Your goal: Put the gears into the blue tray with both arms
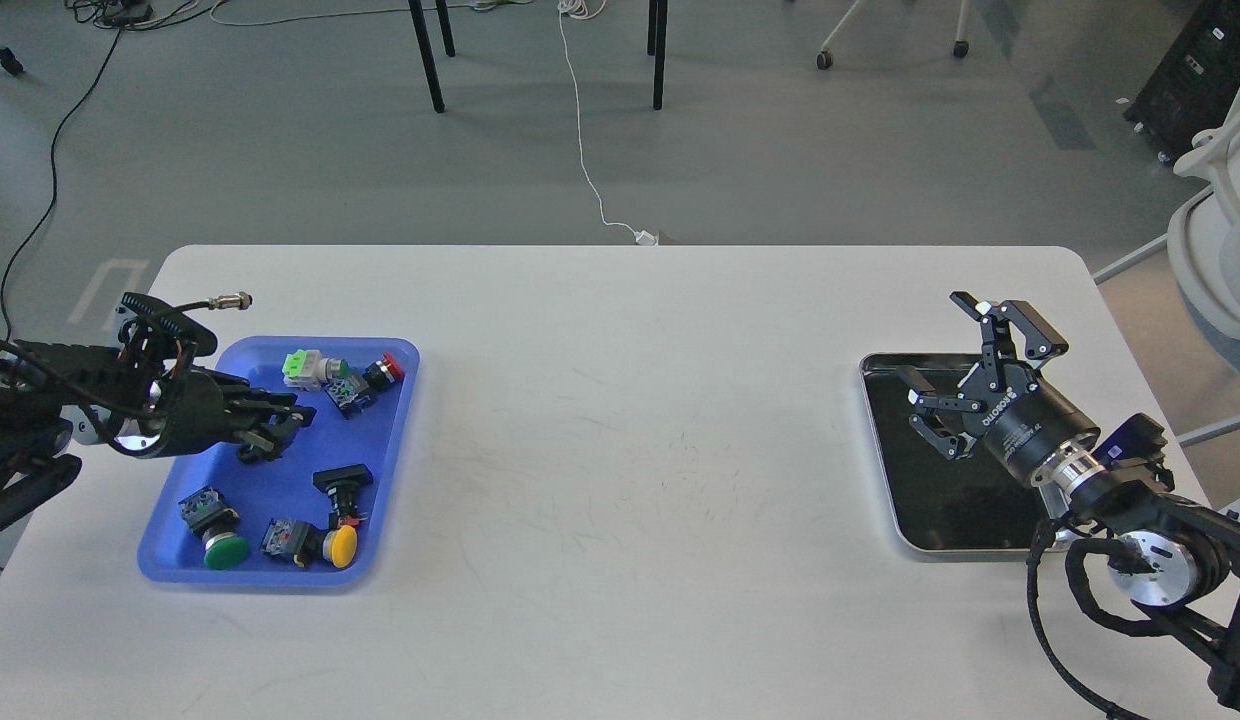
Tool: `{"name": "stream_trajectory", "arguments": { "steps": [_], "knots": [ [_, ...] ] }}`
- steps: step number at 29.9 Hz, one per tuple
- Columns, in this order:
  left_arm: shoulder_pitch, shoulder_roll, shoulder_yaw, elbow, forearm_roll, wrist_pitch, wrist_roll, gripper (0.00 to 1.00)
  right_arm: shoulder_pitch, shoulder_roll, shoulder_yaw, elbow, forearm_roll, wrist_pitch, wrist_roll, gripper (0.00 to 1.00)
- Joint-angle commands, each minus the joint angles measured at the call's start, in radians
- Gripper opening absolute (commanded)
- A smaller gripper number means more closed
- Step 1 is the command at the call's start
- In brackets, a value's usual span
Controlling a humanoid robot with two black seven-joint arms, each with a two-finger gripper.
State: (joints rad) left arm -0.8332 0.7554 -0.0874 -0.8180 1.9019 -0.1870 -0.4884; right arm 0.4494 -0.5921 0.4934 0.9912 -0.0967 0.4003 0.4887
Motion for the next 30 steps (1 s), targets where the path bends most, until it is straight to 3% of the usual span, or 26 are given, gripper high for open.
{"name": "stream_trajectory", "arguments": {
  "steps": [1, 7, 13, 17, 23, 26, 30],
  "knots": [
    [-0.003, -0.001, -0.011, 0.006, -0.003, 0.015, 0.0, 0.84, 0.002, 0.002, 0.004, -0.002, 0.0, -0.001, 0.0, 0.98],
    [-0.003, 0.013, -0.231, -0.039, -0.127, 0.032, 0.0, 0.9, 0.025, -0.009, 0.002, -0.002, 0.0, -0.008, 0.0, 0.98],
    [0.049, -0.011, -0.305, -0.206, -0.661, 0.038, 0.0, 0.98, 0.064, -0.009, 0.002, -0.008, 0.002, -0.024, 0.0, 0.98],
    [0.139, -0.122, -0.397, -0.27, -1.065, 0.076, 0.0, 0.98, 0.075, -0.002, 0.008, -0.011, 0.005, -0.067, 0.0, 0.98],
    [0.376, -0.339, -0.791, -0.27, -1.182, 0.046, 0.0, 0.98, 0.074, 0.002, 0.007, -0.011, 0.005, -0.069, 0.0, 0.98],
    [0.449, -0.412, -0.9, -0.26, -1.19, -0.014, 0.125, 0.98, 0.072, 0.002, 0.01, -0.013, 0.006, -0.071, 0.0, 0.98],
    [0.532, -0.479, -0.991, -0.259, -1.189, -0.06, 0.145, 0.98, 0.065, 0.002, 0.008, -0.008, 0.006, -0.064, 0.0, 0.98]
  ]
}}
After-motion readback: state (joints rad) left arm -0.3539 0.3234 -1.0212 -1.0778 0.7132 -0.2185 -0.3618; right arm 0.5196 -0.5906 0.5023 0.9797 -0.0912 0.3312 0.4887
